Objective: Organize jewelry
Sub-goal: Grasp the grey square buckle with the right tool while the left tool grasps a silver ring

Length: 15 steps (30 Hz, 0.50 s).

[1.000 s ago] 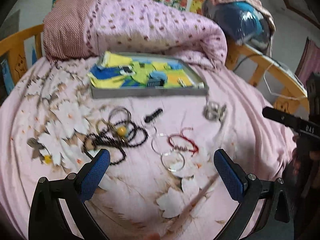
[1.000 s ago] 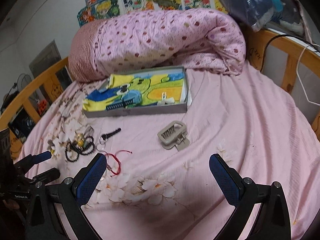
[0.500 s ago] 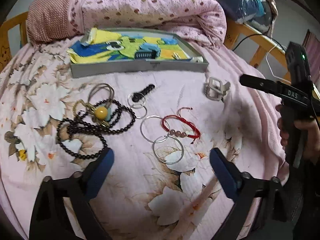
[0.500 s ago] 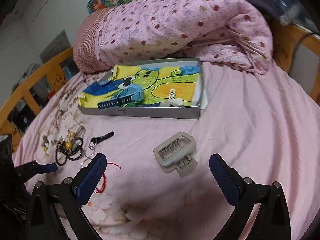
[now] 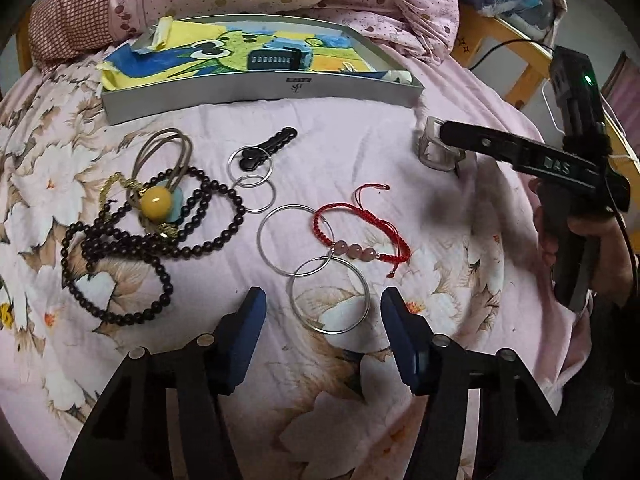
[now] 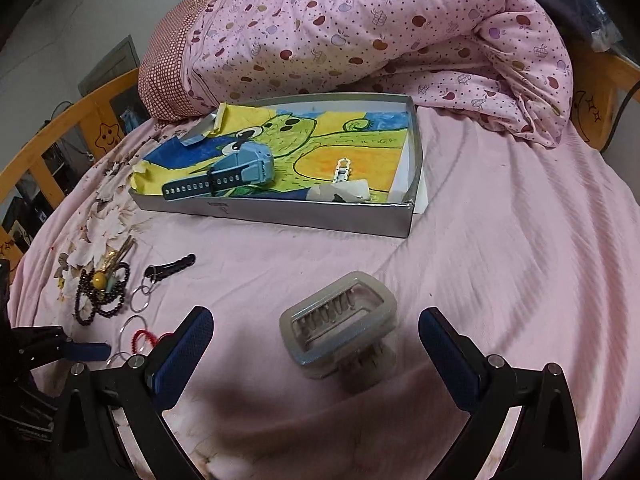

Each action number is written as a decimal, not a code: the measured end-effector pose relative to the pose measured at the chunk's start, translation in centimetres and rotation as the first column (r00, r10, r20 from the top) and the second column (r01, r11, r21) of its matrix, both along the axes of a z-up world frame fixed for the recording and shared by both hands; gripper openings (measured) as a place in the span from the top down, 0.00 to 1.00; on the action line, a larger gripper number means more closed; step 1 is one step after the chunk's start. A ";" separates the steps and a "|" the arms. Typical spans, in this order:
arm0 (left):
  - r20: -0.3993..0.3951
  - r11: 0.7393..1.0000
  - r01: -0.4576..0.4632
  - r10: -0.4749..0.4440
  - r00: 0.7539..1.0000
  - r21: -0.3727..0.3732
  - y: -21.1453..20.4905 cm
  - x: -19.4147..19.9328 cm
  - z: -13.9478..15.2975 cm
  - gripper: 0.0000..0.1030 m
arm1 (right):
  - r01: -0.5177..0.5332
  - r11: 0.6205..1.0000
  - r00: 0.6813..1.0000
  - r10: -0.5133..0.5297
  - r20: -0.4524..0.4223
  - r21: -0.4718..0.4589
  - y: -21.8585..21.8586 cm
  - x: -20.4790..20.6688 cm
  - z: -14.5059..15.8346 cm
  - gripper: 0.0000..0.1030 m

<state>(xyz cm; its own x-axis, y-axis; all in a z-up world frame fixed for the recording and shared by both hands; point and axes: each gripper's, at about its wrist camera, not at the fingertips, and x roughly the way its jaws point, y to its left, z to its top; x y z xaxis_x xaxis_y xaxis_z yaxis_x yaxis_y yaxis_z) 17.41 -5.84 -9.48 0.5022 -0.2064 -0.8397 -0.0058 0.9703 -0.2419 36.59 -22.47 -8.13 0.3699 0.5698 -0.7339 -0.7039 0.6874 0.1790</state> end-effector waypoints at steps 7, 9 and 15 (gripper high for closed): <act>-0.013 0.998 0.001 0.000 1.000 0.057 -0.2 0.7 -0.4 0.66 | -0.035 0.999 0.997 0.035 -0.064 0.002 1.0 0.8 -1.8 0.00; -0.017 0.999 -0.003 0.003 1.000 0.046 -0.1 0.8 -0.5 0.70 | -0.056 0.998 0.996 0.055 -0.068 -0.005 1.5 0.5 -2.0 0.01; -0.025 0.999 0.007 -0.006 1.000 0.031 0.0 0.9 -0.6 0.80 | -0.100 0.995 0.993 0.098 -0.072 -0.025 2.3 -0.4 -2.4 0.19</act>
